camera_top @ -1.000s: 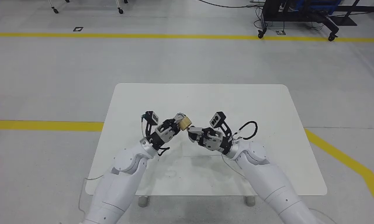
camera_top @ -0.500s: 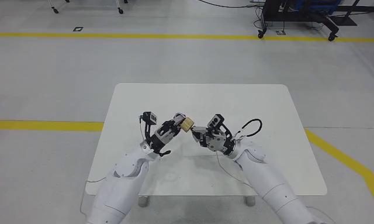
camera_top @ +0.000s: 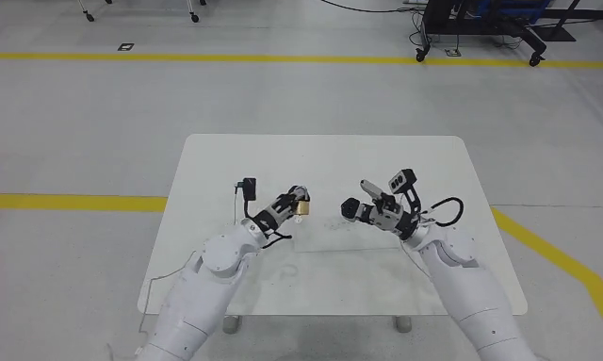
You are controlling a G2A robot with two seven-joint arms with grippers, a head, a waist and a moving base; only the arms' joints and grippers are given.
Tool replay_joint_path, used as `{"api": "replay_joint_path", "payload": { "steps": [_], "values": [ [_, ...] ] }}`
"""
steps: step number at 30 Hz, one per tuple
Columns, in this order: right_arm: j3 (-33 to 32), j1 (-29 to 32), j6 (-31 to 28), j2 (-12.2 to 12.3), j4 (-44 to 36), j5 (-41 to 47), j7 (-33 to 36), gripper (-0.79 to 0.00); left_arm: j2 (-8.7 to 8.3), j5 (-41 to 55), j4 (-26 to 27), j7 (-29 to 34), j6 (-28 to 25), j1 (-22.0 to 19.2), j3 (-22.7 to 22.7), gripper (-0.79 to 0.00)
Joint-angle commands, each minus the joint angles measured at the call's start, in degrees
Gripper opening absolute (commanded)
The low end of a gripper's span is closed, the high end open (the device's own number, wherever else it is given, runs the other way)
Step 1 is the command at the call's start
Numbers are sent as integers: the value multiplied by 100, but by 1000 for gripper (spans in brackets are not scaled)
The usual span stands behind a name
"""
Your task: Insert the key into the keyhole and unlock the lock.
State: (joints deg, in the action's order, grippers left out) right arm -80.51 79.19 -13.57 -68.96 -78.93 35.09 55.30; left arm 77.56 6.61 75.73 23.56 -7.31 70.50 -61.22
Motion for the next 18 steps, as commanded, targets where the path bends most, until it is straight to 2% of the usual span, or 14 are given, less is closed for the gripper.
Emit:
{"api": "replay_joint_path", "payload": {
  "steps": [1,2,5,12,13,14,15,18],
  "values": [
    [-534,368,-9,84,-468,-231,-292,0,51,-268,-215,-37,311,-190,261,-785],
    [-760,554,26,120,-685,-366,-481,0,81,-414,-374,-71,537,-318,392,-785],
    [-760,554,26,120,-685,-366,-481,0,212,-654,-848,-198,876,-677,809,-785],
    [-760,554,26,120,-685,-366,-481,0,530,-724,-1812,-352,1077,-1312,1478,-773],
    [-760,554,26,120,-685,-366,-481,0,562,-747,-1900,-379,1109,-1374,1528,-539],
    [-760,554,26,120,-685,-366,-481,0,589,-750,-1978,-398,1123,-1415,1565,-360],
    [-760,554,26,120,-685,-366,-481,0,611,-705,-2035,-394,1139,-1444,1573,0],
    [-760,554,26,120,-685,-366,-481,0,632,-531,-2075,-447,1068,-1458,1474,0]
  ]
}}
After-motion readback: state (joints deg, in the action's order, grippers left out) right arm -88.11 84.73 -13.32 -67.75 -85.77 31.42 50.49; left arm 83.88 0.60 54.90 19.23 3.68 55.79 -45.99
